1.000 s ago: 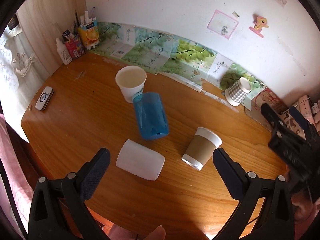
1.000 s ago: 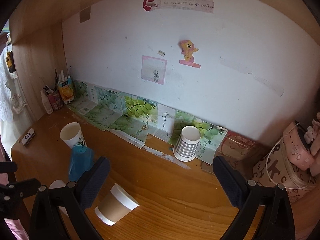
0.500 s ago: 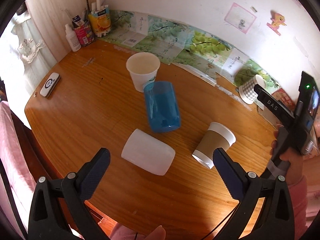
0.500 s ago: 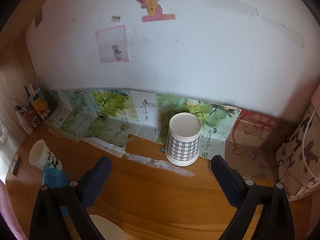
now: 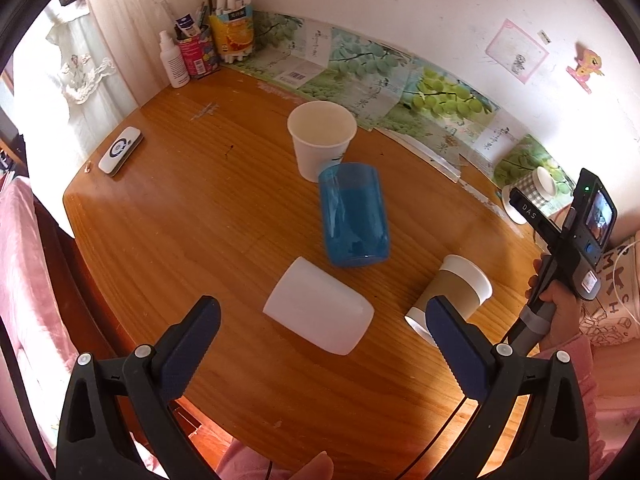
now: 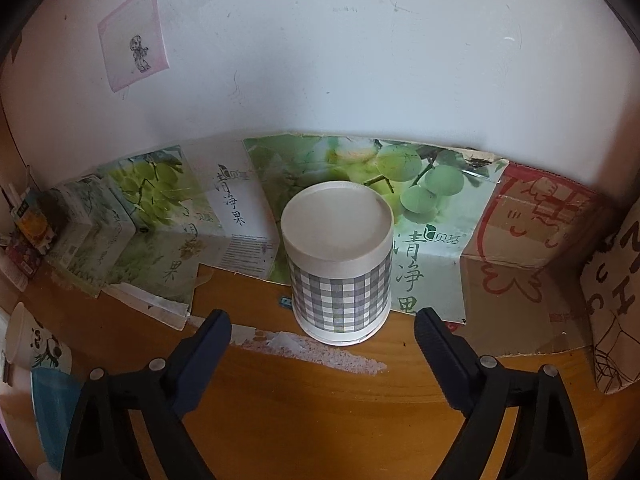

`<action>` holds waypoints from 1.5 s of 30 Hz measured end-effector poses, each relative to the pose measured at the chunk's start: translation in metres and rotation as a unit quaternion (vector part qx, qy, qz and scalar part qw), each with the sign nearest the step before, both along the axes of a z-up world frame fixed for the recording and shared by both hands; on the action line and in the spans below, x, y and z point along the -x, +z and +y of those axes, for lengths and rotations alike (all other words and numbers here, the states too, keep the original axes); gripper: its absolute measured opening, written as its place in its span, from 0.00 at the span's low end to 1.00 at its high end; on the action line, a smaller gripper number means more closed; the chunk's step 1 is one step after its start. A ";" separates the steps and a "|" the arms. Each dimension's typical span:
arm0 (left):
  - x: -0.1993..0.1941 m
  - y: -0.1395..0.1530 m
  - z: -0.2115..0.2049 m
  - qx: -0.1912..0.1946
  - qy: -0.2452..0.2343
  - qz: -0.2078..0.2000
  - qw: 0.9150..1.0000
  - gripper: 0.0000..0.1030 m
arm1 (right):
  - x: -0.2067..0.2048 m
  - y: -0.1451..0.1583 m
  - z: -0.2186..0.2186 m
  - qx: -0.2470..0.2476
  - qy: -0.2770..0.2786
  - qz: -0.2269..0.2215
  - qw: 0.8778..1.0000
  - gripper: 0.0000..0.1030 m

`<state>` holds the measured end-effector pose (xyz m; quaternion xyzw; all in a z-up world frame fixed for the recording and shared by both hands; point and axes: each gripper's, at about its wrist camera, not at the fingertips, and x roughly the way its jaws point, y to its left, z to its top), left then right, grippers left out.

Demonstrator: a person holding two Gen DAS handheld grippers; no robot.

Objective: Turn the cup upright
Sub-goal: 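Close the right tool around the gray checkered cup and lift it, then carry the checkered cup over the desk, lay it on its side, open right tool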

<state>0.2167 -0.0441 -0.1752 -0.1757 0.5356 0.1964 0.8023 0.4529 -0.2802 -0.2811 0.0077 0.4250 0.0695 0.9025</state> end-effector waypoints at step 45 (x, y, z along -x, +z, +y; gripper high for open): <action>0.004 0.006 0.003 0.022 -0.004 -0.009 1.000 0.99 | 0.004 -0.035 0.013 0.074 0.050 0.010 0.996 0.64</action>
